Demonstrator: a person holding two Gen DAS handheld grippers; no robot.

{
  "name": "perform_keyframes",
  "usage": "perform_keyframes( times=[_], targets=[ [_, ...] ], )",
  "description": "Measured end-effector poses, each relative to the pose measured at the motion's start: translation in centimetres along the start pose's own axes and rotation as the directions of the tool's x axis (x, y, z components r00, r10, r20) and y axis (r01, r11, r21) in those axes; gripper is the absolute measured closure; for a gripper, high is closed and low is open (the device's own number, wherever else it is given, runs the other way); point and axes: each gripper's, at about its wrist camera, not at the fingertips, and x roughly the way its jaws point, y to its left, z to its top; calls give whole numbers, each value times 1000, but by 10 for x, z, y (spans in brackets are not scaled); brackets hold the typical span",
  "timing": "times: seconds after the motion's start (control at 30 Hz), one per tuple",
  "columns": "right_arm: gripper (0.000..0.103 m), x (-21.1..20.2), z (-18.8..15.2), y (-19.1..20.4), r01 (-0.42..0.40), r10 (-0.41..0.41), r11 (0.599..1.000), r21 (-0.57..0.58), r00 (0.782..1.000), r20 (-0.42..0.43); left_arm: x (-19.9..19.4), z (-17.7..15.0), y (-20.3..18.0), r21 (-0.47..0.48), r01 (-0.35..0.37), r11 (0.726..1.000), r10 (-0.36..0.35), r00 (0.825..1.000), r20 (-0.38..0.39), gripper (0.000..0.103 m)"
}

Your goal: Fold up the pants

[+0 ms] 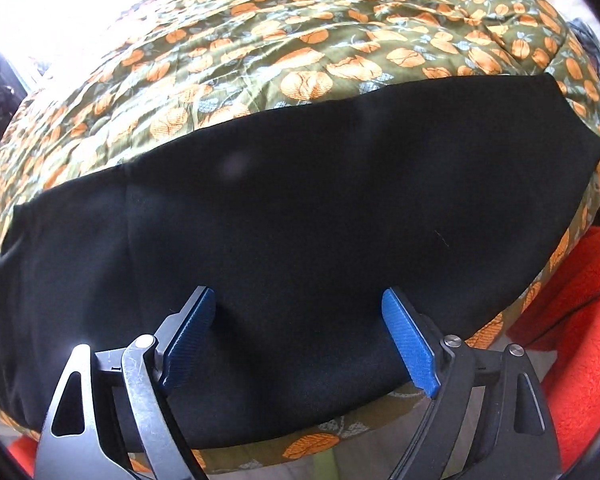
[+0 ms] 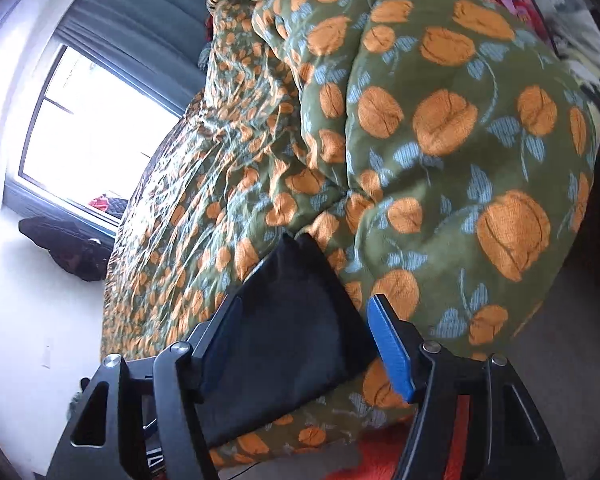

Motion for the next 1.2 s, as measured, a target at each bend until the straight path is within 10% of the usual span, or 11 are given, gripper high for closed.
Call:
perform_keyframes(
  times=[0.27, 0.37, 0.7, 0.93, 1.2],
  targets=[
    [38, 48, -18, -13, 8, 0, 997, 77, 996, -93, -2, -5, -2, -16, -10, 1000, 11, 1000, 17, 15],
    [77, 53, -19, -4, 39, -38, 999, 10, 996, -86, 2, -6, -6, -10, -30, 999, 30, 999, 27, 14],
    [88, -24, -41, 104, -87, 103, 961, -261, 993, 51, -11, 3, 35, -95, 103, 990, -106, 994, -29, 7],
    [88, -34, -98, 276, -283, 317, 807, -519, 948, -24, -84, -8, 180, -343, 106, 933, -63, 989, 133, 7],
    [88, 115, -277, 412, -289, 276, 567, -772, 949, -152, -123, -86, 310, -541, 21, 841, 79, 984, 161, 7]
  ],
)
